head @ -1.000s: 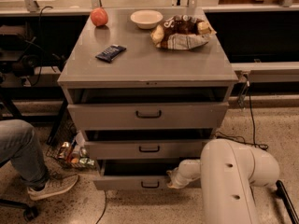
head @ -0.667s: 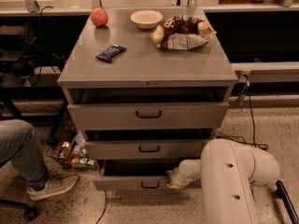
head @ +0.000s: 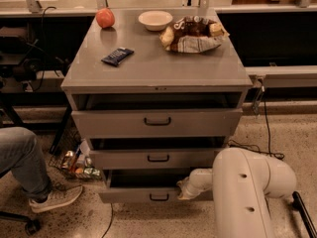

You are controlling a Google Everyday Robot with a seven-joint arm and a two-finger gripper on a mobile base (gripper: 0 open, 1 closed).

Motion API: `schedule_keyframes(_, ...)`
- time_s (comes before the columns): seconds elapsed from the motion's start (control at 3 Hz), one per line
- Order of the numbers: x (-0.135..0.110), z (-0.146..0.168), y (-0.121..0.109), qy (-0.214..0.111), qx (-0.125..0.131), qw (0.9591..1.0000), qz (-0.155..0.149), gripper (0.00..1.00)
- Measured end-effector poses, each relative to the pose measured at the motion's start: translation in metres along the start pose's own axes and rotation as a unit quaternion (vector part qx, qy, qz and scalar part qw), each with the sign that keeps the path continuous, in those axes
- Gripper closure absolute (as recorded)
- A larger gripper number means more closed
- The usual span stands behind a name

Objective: Open bottom drawer

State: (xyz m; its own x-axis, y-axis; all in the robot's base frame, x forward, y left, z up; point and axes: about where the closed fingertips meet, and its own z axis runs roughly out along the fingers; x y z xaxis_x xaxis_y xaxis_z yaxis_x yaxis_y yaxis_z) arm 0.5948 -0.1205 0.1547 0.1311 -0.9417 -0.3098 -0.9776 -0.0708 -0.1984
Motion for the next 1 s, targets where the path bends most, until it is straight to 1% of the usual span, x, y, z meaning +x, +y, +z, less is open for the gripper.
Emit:
schedule_keyframes(0.33, -0.001, 0.002, 0.002, -0.001, -0.002, 1.0, 0.0, 0.05)
schedule_keyframes(0.67, 0.001, 0.002, 0.006, -0.003, -0.003, 1.0, 0.002, 0.0)
schedule_keyframes(1.0, 0.002, -0.001, 0.015, -0.002, -0.005, 1.0, 0.004, 0.0)
